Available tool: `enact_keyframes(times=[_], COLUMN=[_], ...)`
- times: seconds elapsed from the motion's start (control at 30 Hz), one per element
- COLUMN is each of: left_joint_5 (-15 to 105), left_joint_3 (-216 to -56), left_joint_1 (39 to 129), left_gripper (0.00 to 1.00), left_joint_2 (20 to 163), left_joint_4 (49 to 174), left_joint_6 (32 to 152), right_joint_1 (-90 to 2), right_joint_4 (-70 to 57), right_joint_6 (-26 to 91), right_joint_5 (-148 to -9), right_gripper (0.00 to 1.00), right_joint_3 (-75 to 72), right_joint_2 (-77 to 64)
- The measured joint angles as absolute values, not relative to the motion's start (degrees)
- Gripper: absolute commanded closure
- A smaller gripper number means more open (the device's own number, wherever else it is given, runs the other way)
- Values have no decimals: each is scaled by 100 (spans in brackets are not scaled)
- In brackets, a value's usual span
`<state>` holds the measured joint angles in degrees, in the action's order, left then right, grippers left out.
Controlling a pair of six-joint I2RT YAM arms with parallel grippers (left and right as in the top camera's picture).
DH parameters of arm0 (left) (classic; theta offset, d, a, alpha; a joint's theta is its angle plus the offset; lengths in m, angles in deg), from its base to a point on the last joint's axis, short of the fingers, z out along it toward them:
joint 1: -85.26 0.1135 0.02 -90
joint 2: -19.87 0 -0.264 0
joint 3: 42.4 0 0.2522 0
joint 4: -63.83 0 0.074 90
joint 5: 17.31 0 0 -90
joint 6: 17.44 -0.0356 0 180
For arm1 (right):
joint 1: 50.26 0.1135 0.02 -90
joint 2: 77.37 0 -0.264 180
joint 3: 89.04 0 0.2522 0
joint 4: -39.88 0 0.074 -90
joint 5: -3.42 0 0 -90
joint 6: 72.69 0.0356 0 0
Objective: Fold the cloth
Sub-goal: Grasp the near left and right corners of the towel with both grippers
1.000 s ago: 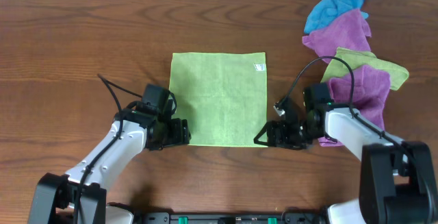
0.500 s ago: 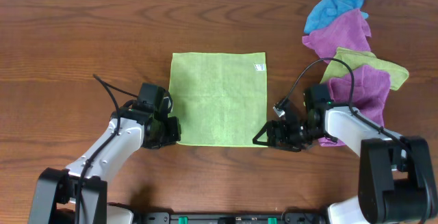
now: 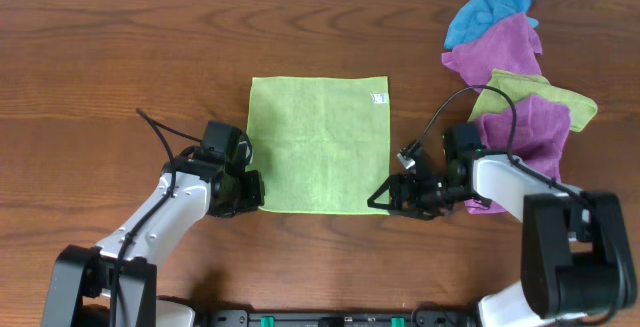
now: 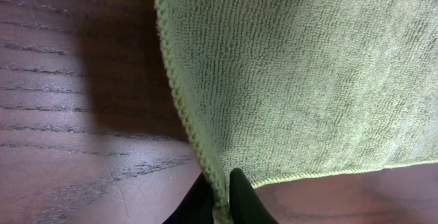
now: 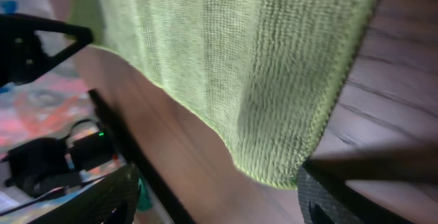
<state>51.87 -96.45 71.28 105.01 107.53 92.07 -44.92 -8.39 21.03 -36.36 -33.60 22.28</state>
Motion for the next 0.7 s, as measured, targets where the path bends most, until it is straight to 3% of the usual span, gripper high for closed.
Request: enact_keyframes(times=[0.1,0.33,0.7], left_joint_5=[5187,5184,5180], left_joint_3=[-9645,-9645,-9654], left_joint_1=[7128,7128,7128], left_gripper=[90,94,94], left_joint_2=[10501,10501,10499], left_joint_4=[10750,10753,10855], left_joint_6=[9207,9207,9207], right_joint_1=[-4500,-4507,-4505], right_joint_4=[-780,-747,-1416], right_joint_6=[2108,2151,2274], right_joint_5=[-3413,-3800,-4266], right_gripper=[41,97,99], right_joint_3=[-3345,-3402,-3297], right_joint_2=[2421,2604,2454])
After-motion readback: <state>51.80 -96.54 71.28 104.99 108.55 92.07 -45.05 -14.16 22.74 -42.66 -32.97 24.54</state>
